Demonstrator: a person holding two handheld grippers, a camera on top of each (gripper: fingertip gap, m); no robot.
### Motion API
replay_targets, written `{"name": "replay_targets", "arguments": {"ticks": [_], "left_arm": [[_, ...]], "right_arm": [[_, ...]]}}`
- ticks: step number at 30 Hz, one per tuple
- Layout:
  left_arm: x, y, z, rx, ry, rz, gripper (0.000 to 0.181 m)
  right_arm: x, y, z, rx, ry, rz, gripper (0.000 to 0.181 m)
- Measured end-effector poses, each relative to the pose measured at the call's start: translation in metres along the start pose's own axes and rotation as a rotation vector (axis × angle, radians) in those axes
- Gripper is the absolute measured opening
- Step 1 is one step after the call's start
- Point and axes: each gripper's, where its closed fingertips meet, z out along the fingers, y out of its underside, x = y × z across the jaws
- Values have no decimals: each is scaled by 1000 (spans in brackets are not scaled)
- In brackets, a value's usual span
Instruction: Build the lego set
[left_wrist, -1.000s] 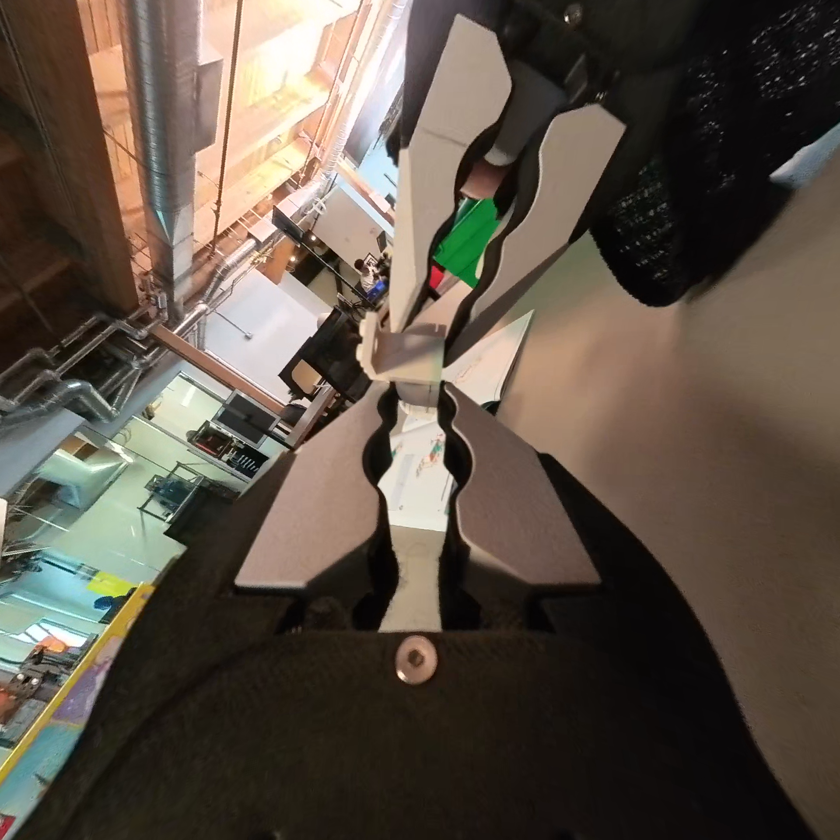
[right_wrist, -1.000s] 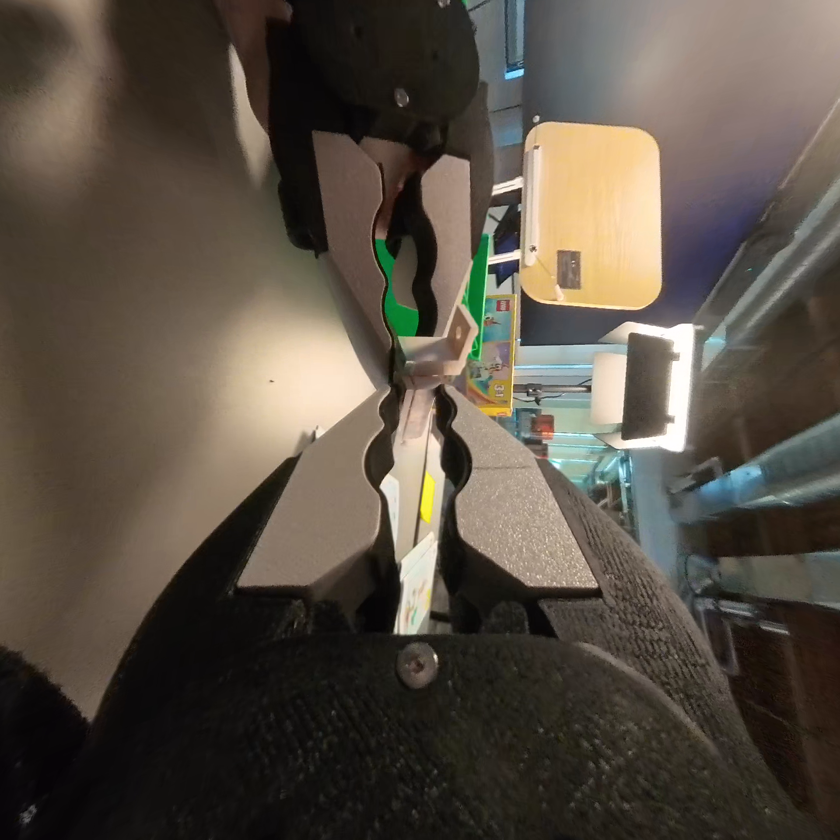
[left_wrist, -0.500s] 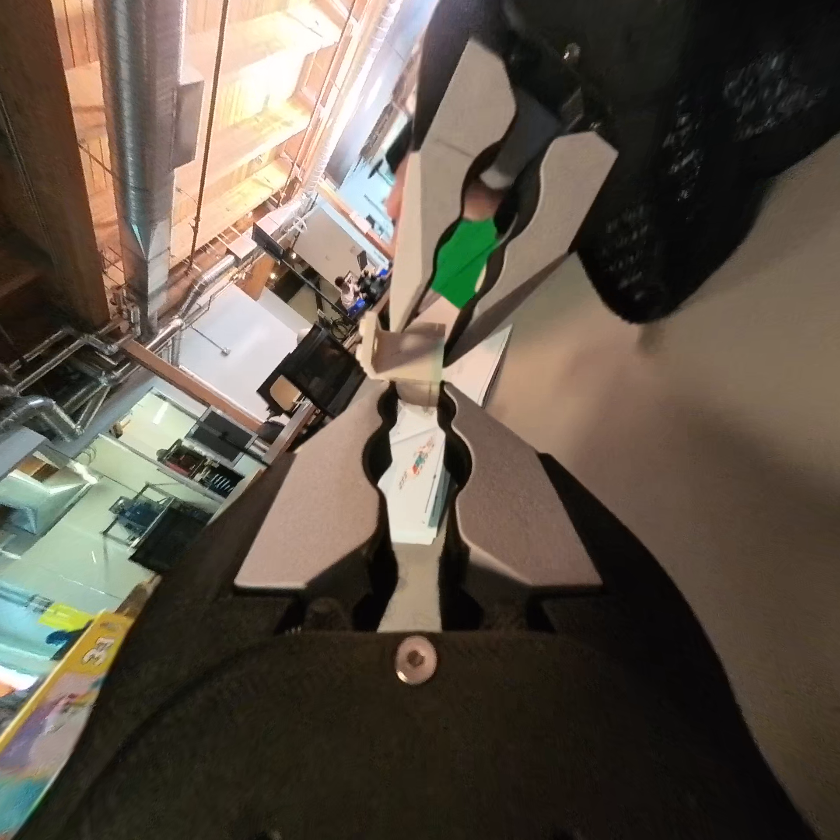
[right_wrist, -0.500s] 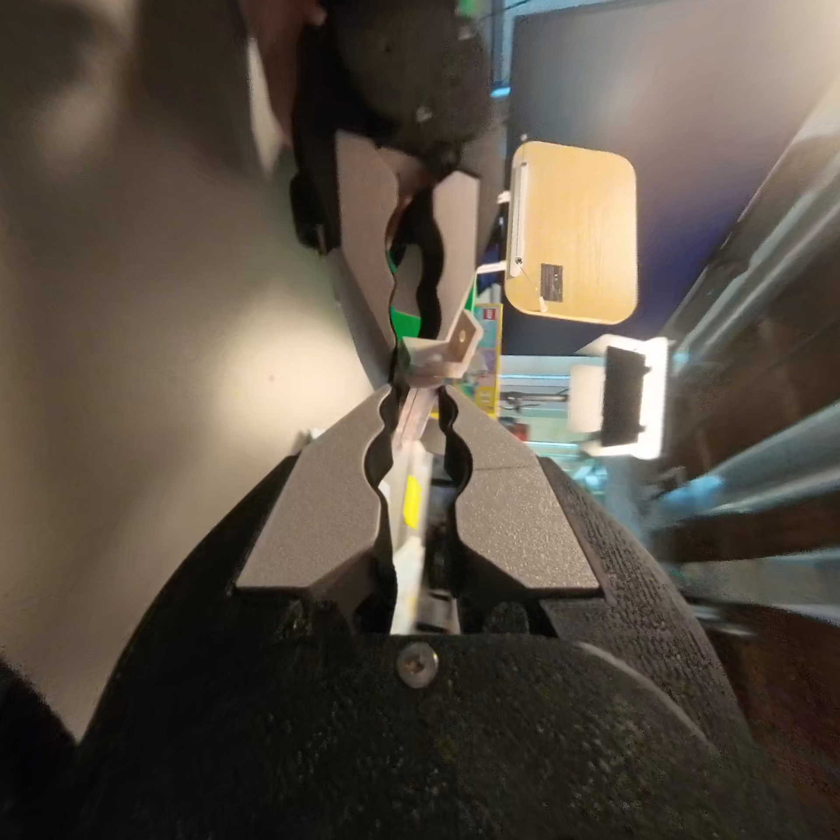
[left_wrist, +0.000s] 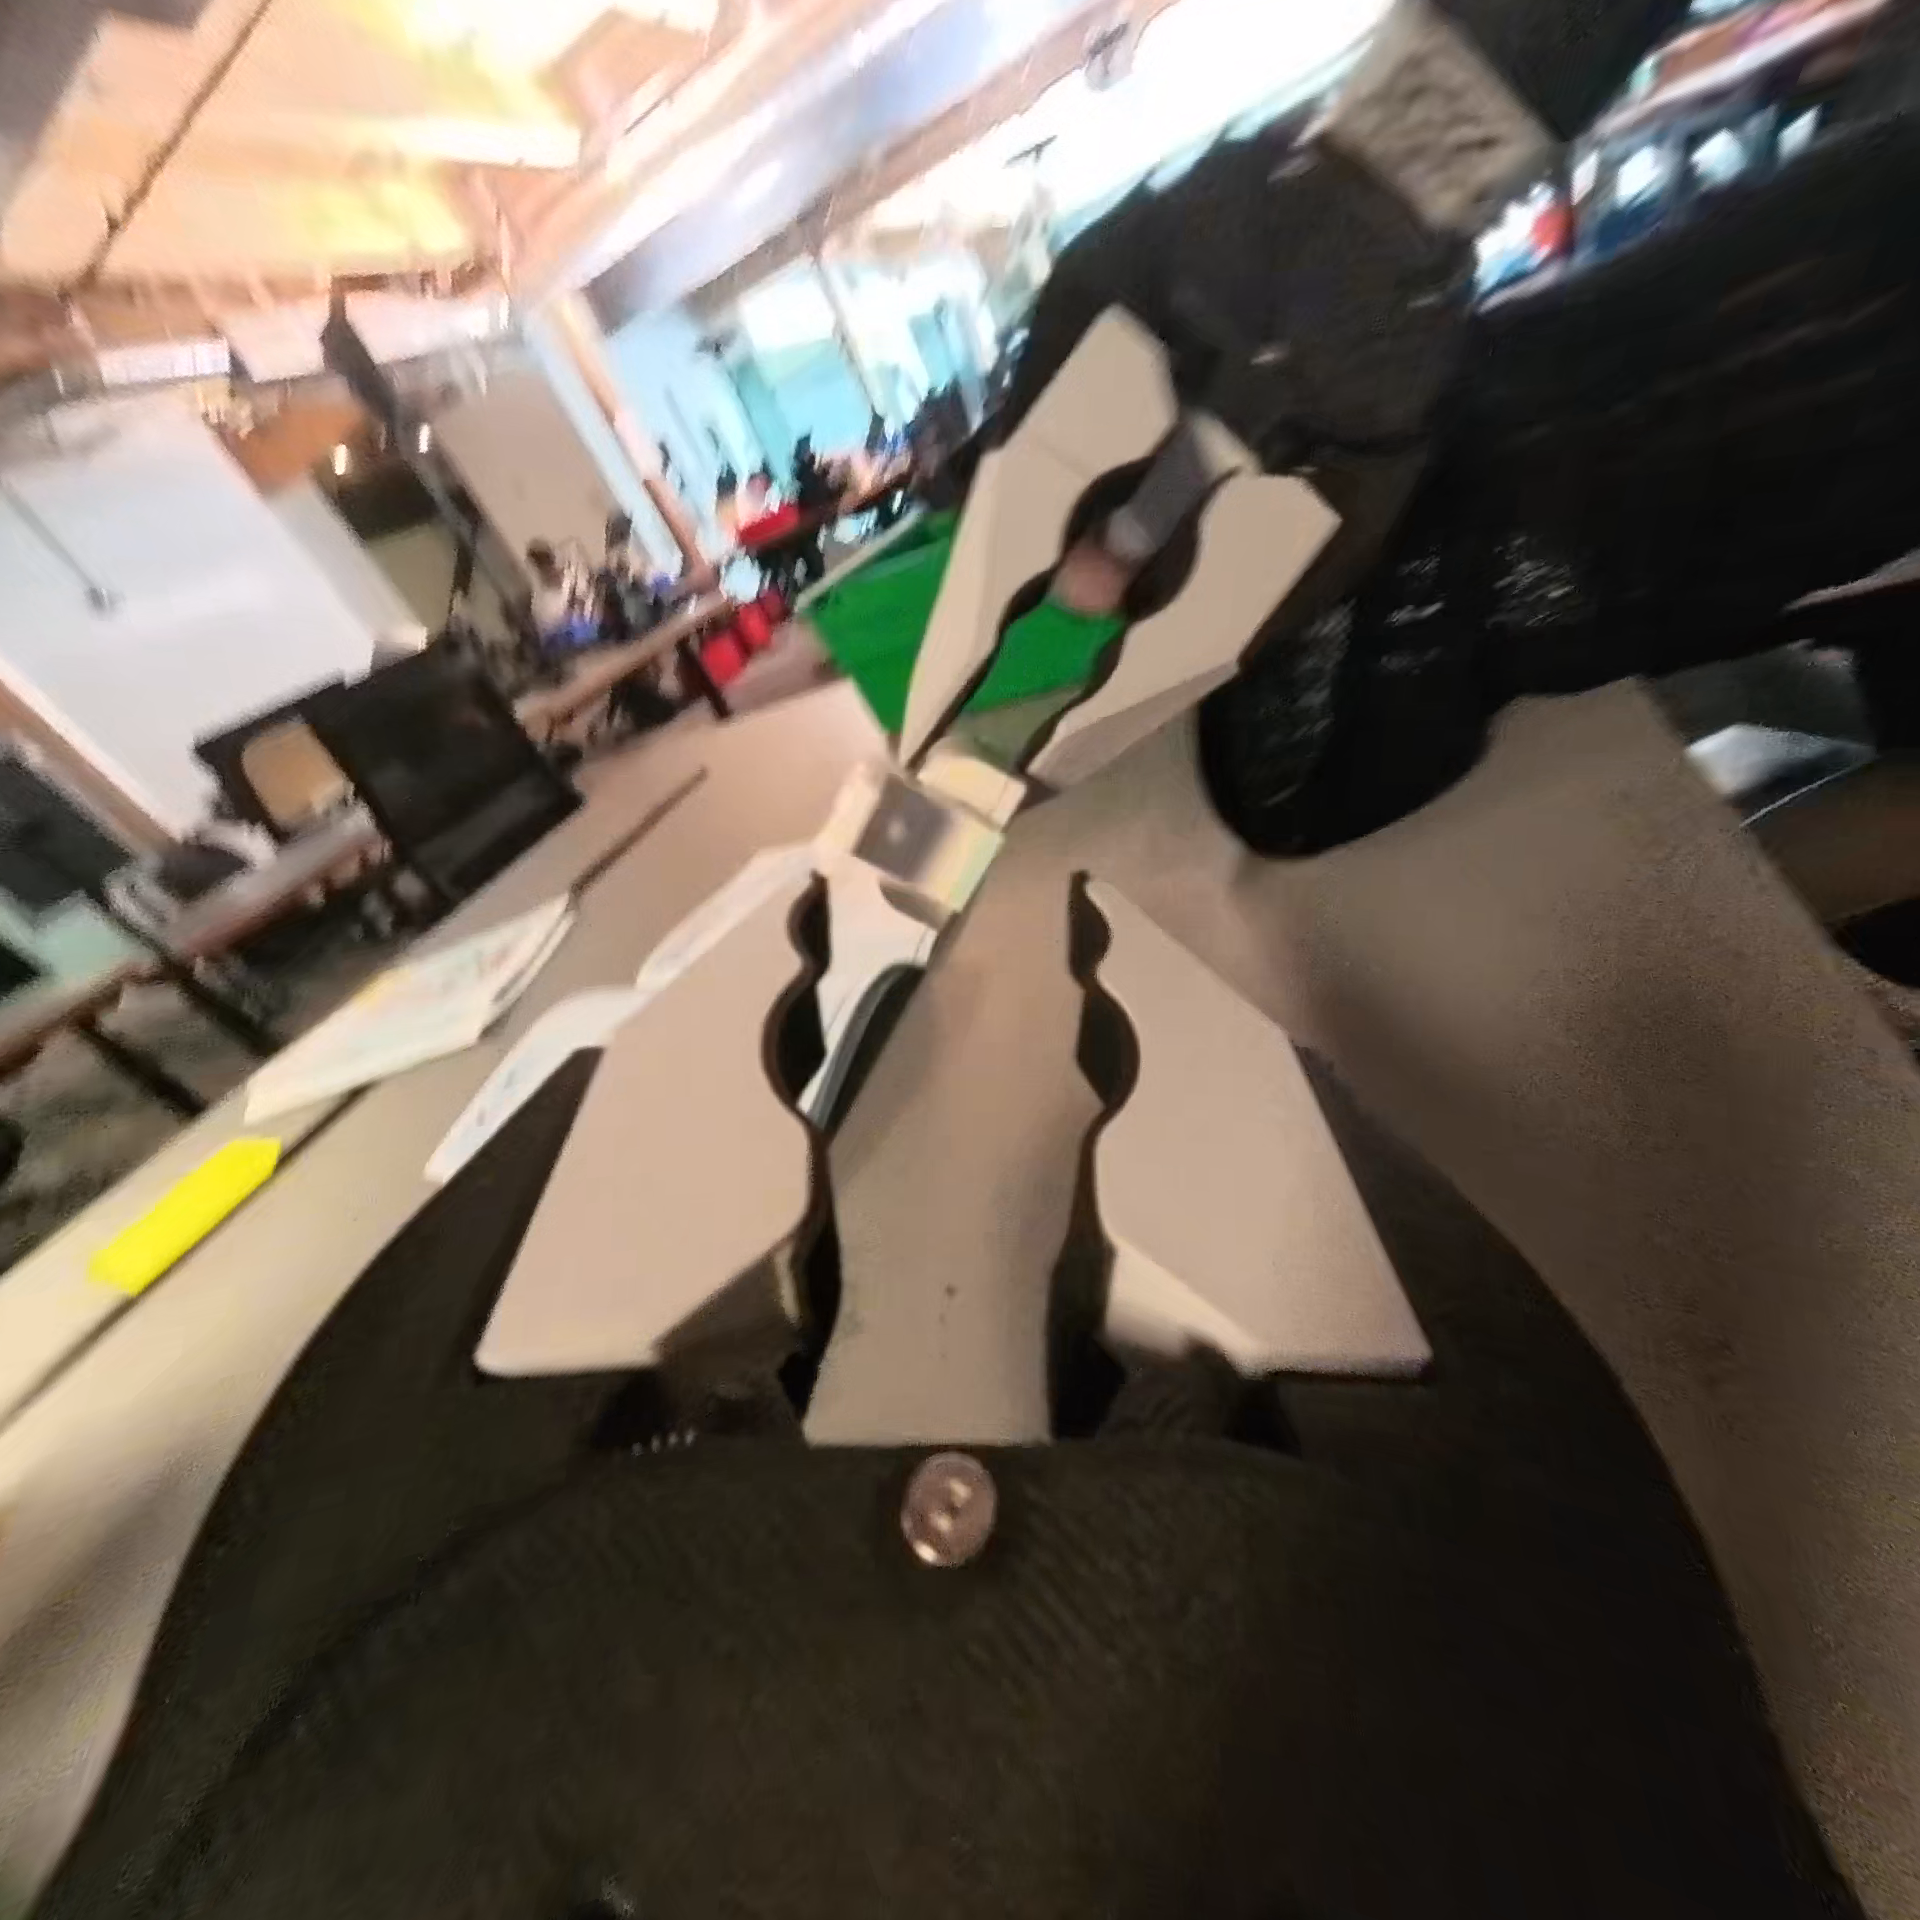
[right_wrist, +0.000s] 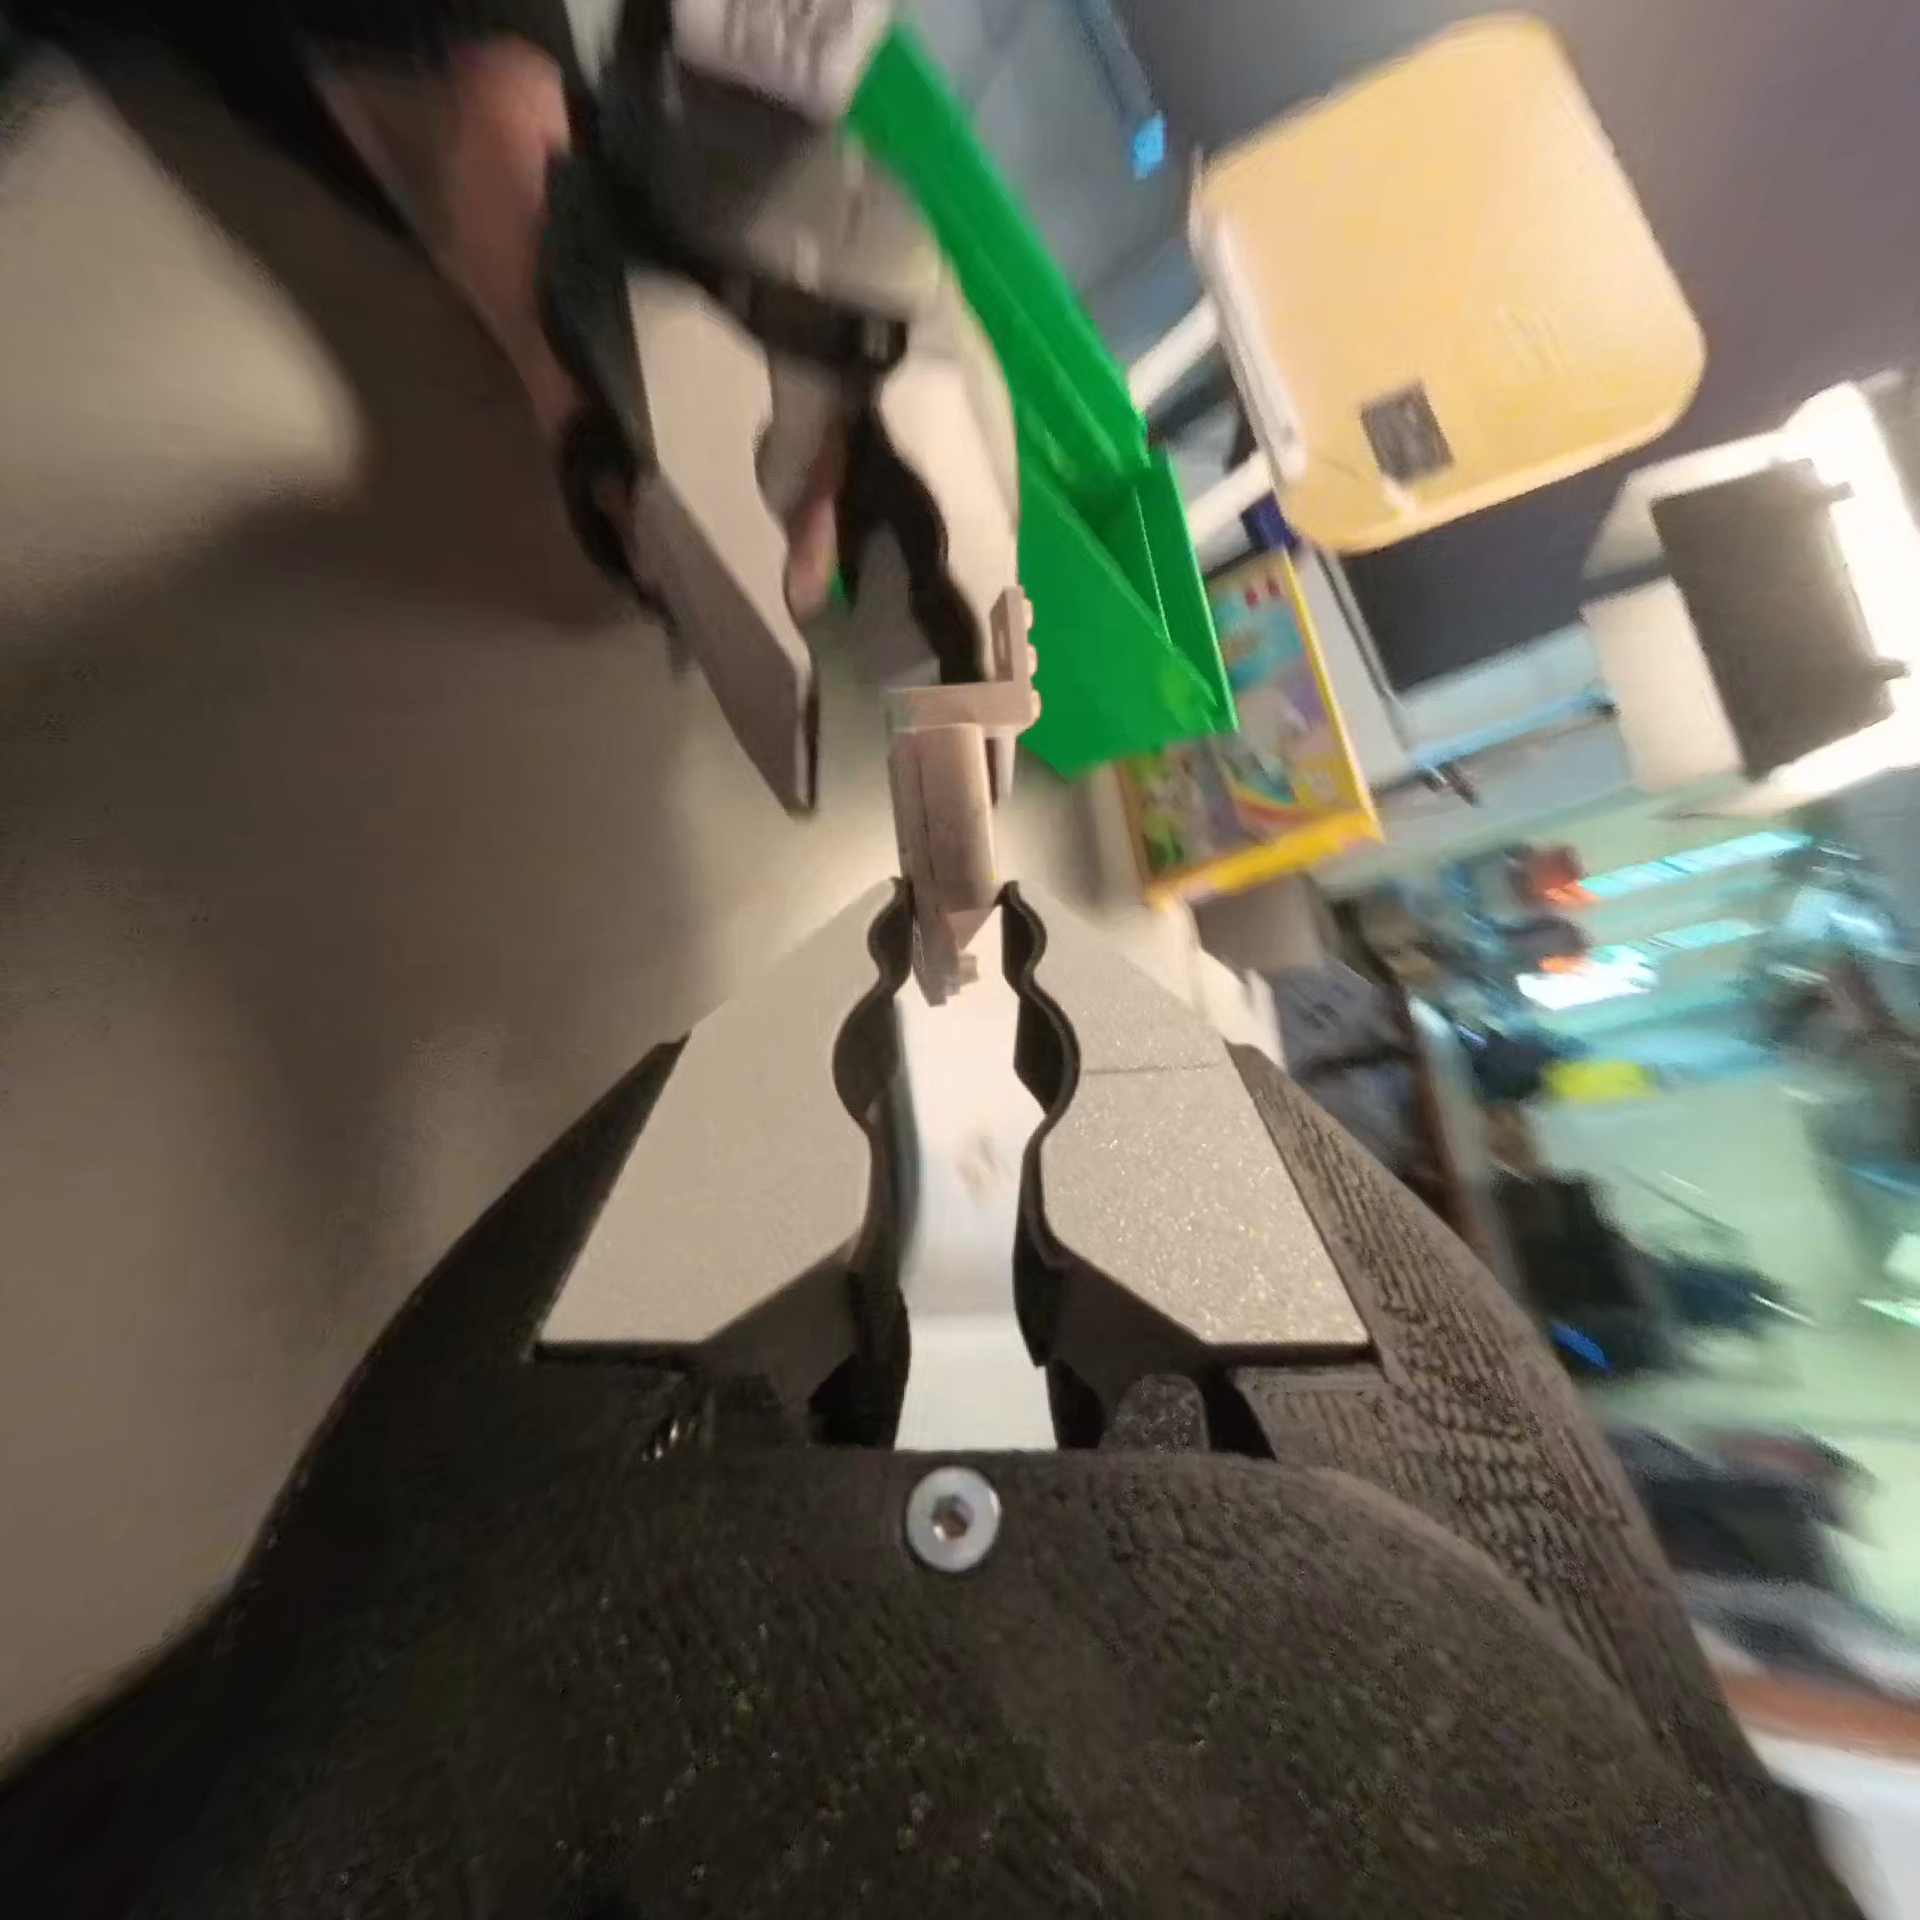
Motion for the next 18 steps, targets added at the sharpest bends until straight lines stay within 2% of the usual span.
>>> {"name": "replay_targets", "arguments": {"ticks": [3, 5, 8, 11, 15, 18], "left_arm": [[-9, 15, 4, -90, -46, -33, 56], [-9, 16, 4, -102, -48, -36, 57], [-7, 17, 5, -106, -41, -36, 58], [-4, 16, 5, -104, -33, -33, 57], [-1, 14, 4, -84, -17, -12, 54], [0, 14, 5, -85, -14, -5, 53]], "right_arm": [[-6, 55, -8, -353, 82, -390, 15], [-23, 75, -14, -447, 48, -482, 15], [-40, 86, -22, -485, 0, -450, 15], [-58, 95, -32, -532, -117, -392, 16], [-72, 97, -45, -553, -225, -259, 26], [-76, 86, -55, -508, -317, -18, 47]]}}
